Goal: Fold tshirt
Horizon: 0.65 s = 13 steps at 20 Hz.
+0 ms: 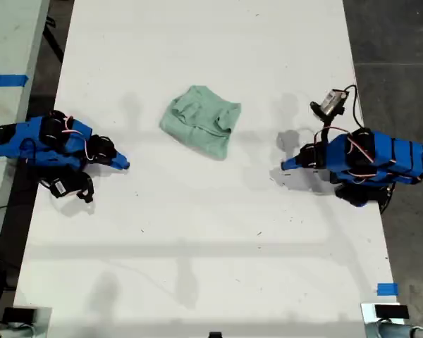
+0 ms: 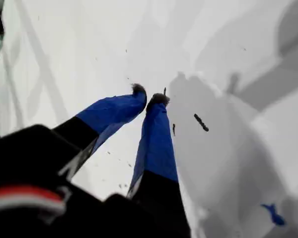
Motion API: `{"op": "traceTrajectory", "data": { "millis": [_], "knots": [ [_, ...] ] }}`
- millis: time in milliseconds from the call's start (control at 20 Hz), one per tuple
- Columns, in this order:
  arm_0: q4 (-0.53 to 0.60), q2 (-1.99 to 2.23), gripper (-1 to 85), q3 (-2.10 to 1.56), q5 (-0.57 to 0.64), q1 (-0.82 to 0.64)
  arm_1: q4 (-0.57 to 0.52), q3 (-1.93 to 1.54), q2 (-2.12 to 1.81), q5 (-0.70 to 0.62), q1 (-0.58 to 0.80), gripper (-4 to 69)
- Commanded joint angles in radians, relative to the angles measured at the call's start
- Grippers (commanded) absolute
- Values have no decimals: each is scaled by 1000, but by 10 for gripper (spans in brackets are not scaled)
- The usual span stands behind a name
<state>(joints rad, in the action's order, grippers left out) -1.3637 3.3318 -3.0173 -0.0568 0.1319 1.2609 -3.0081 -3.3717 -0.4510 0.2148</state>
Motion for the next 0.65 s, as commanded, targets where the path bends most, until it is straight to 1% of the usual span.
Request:
{"op": "traceTrajectory", "data": {
  "millis": [0, 150, 600],
  "knots": [
    [-71, -2, 99, 2, 63, 60, -18, 8, 0, -147, 2, 23],
    [-71, -2, 114, 2, 63, 86, -17, 8, 0, -147, 2, 23],
    [-71, -2, 127, 2, 63, 87, -17, 8, 0, -146, 2, 23]
  ]
}}
